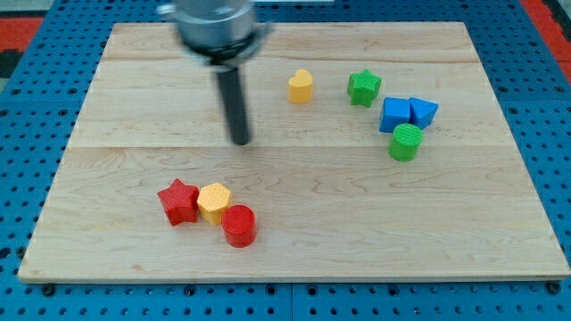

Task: Slide the yellow heart towards the center

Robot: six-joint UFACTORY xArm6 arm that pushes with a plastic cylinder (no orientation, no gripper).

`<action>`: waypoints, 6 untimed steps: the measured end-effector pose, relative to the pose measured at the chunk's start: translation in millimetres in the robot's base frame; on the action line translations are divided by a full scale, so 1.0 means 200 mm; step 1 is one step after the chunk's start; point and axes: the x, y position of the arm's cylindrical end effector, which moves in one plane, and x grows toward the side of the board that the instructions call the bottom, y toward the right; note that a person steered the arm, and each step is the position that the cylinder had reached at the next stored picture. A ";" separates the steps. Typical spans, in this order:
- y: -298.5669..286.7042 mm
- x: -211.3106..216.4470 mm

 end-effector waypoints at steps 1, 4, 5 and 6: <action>0.32 -0.18; -0.19 -0.40; -0.11 -0.41; -0.24 -0.80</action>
